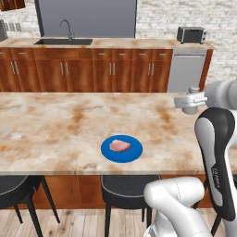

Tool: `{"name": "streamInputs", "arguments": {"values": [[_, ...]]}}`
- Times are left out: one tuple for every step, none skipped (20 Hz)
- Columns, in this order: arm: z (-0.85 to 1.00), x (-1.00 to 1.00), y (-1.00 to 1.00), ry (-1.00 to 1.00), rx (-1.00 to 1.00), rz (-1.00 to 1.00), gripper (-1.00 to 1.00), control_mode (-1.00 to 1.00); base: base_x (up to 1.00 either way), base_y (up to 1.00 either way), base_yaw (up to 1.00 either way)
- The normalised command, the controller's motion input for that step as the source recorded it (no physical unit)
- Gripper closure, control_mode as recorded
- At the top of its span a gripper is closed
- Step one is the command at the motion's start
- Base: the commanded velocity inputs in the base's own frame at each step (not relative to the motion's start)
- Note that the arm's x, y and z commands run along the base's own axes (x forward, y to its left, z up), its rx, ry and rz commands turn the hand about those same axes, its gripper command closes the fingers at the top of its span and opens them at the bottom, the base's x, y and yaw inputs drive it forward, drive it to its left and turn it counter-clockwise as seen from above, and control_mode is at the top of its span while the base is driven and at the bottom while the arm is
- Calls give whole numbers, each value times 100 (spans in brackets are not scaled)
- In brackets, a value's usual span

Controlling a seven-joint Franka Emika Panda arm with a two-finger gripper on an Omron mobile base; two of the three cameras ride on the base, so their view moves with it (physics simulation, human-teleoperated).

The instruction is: Retrieve the shaker from the cabinet and place it next the steak on a plate on the dining table.

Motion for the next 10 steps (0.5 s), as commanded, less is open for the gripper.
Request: {"name": "streamInputs", "arguments": {"values": [[0,0,0,0,0,0,100,100,44,0,0],[0,0,0,0,0,0,100,100,31,0,0],[0,0,0,0,0,0,100,100,26,0,0],[0,0,0,0,0,0,100,100,24,0,0],[0,0,0,0,0,0,100,100,19,0,0],[0,0,0,0,0,0,100,100,14,0,0],[0,0,0,0,0,0,100,100,0,0,0],[0,0,0,0,0,0,100,100,0,0,0],[0,0,0,0,0,0,100,100,0,0,0],[0,0,0,0,0,0,100,100,0,0,0]]}}
